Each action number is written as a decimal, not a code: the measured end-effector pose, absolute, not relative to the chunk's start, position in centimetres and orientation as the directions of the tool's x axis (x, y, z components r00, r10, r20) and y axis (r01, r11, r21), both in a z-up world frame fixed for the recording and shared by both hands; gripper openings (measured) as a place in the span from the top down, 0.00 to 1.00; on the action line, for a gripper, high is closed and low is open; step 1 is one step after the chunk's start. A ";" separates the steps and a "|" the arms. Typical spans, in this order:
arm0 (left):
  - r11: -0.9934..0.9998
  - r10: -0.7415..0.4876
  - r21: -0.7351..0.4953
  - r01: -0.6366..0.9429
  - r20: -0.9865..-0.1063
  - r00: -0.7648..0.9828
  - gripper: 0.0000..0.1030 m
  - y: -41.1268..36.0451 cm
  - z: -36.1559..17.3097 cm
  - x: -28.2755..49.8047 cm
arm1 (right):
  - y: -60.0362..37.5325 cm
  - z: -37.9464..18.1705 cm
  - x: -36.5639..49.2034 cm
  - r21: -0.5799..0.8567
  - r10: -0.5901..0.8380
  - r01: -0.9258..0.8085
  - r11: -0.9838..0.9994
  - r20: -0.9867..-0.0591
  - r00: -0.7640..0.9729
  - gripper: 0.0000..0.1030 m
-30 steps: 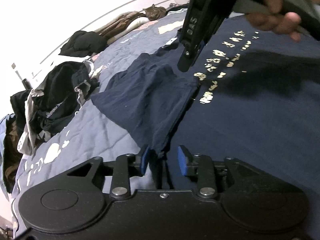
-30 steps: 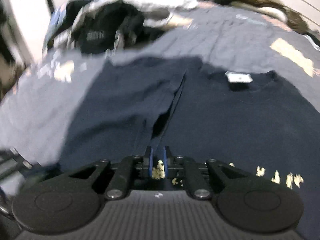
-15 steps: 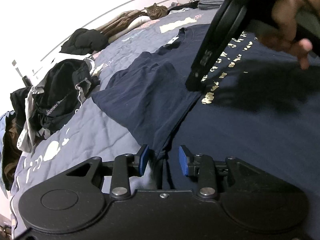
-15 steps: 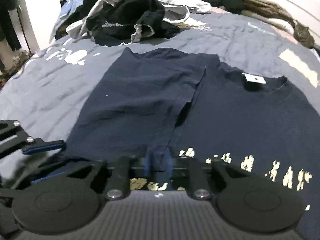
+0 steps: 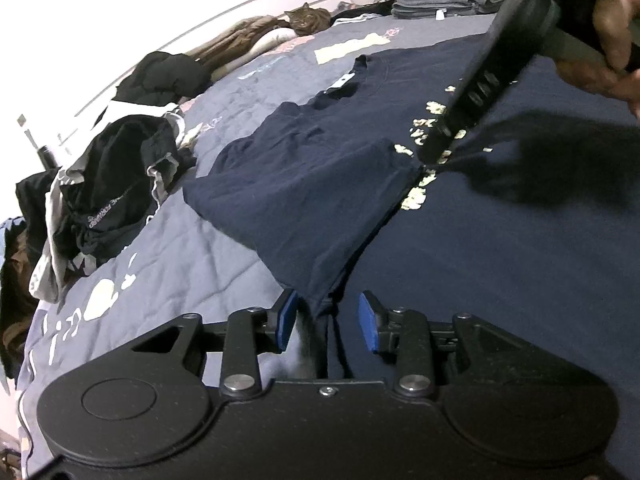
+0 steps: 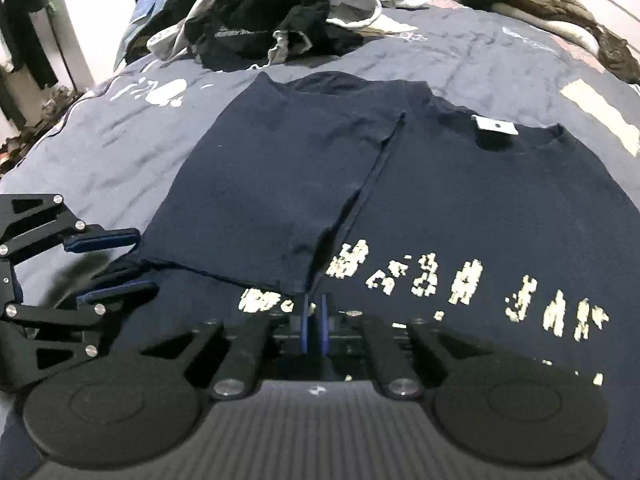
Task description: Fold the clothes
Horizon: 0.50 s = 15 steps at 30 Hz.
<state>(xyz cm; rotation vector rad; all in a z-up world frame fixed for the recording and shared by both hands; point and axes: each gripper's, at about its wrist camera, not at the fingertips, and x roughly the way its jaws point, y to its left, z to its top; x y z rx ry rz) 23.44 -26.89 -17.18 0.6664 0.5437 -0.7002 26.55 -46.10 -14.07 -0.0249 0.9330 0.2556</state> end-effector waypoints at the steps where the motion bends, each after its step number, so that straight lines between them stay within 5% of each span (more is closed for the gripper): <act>1: 0.585 -0.418 0.349 0.732 -0.644 0.641 0.55 -26.8 -16.8 23.4 | -46.4 -13.6 26.4 0.107 0.211 -0.207 0.972 -0.782 0.586 0.95; 12: 0.616 -0.486 0.275 0.738 -0.604 0.632 0.55 -28.2 -15.5 22.8 | -52.6 -11.3 23.0 0.350 0.187 0.070 0.934 -0.647 0.740 0.92; 15: 0.623 -0.501 0.263 0.736 -0.588 0.635 0.55 -28.6 -15.1 22.5 | -59.4 -11.0 19.2 0.413 0.069 0.249 0.876 -0.618 0.783 0.74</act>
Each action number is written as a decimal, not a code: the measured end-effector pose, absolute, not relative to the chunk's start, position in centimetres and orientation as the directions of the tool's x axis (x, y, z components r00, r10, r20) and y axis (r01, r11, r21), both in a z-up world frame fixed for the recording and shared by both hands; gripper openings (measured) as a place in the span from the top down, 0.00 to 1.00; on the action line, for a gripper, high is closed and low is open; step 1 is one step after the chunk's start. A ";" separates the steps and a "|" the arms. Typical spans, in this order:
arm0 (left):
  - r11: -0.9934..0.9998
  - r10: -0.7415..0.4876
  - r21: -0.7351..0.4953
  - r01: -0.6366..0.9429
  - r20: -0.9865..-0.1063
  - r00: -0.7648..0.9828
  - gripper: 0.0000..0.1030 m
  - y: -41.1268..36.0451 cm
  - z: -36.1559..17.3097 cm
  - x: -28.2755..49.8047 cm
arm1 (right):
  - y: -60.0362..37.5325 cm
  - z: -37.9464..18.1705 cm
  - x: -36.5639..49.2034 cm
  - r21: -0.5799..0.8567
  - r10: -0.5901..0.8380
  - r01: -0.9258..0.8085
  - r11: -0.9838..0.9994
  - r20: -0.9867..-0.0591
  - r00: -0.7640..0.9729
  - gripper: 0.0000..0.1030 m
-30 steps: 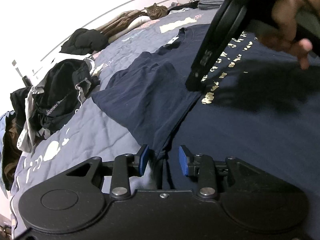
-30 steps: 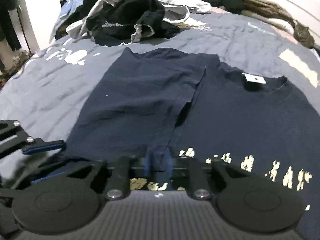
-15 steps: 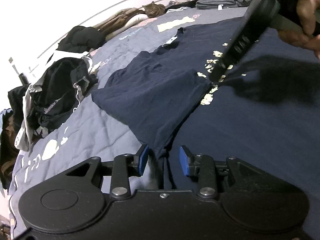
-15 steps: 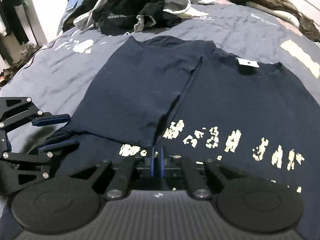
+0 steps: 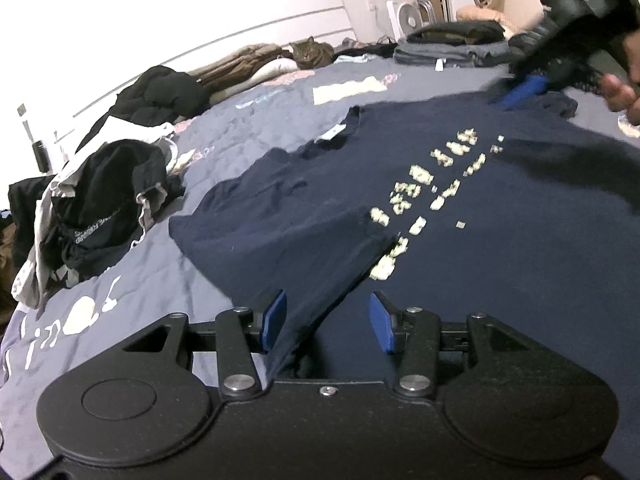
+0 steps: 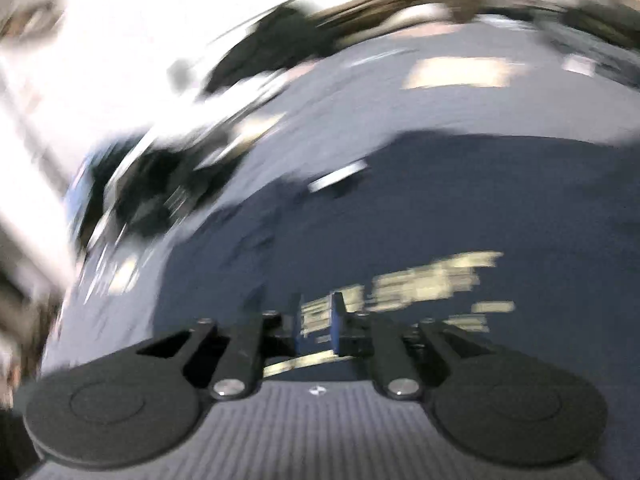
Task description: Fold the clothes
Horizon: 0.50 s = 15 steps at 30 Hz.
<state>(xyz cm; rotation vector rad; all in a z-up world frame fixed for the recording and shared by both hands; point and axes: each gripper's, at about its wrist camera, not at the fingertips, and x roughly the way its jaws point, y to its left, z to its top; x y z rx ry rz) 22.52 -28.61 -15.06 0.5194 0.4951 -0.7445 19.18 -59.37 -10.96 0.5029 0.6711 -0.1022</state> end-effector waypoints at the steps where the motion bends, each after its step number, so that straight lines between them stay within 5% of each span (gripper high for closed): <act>1: 0.627 -0.508 0.258 0.735 -0.580 0.637 0.55 -28.8 -14.8 22.4 | -61.7 -11.0 17.9 0.414 0.015 0.312 0.855 -0.621 0.783 0.67; 8: 0.635 -0.539 0.240 0.734 -0.543 0.644 0.54 -30.0 -14.0 21.7 | -76.0 -13.4 10.4 0.409 -0.271 0.668 0.622 -0.688 0.673 0.63; 15: 0.621 -0.531 0.262 0.739 -0.553 0.642 0.54 -30.4 -14.5 21.5 | -78.8 -17.1 11.2 0.538 -0.231 0.703 0.465 -0.693 0.683 0.63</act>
